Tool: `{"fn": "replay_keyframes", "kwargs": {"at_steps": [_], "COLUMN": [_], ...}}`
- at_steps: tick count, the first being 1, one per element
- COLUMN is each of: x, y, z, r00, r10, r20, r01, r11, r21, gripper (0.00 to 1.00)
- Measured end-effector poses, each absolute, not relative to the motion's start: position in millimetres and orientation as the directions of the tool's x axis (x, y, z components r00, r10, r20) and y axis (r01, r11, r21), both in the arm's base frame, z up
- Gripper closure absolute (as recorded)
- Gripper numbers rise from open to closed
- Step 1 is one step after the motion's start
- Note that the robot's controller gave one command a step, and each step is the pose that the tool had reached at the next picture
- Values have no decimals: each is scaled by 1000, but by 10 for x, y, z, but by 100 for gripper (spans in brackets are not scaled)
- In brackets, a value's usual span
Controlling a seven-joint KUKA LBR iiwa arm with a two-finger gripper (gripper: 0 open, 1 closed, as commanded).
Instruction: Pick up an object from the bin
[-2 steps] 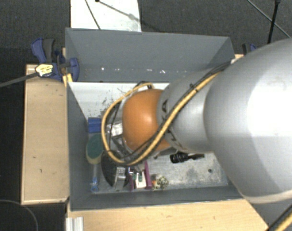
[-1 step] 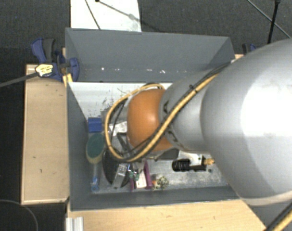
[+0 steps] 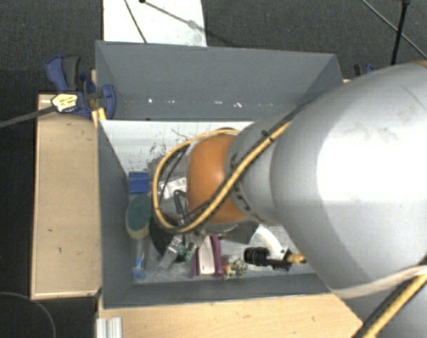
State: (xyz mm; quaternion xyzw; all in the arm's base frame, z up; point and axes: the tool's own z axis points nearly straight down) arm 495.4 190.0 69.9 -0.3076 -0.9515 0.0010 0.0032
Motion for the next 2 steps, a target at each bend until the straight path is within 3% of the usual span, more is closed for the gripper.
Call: {"fn": "replay_keyframes", "kwargs": {"at_steps": [1, 2], "x": [4956, 4954], "y": [1901, 1895], "z": [702, 698], "r00": [-810, -809], "r10": [587, 587], "r20": [5, 5], "r01": [587, 587], "r11": [810, 809], "r21": [-3, -4], "gripper": [0, 100]}}
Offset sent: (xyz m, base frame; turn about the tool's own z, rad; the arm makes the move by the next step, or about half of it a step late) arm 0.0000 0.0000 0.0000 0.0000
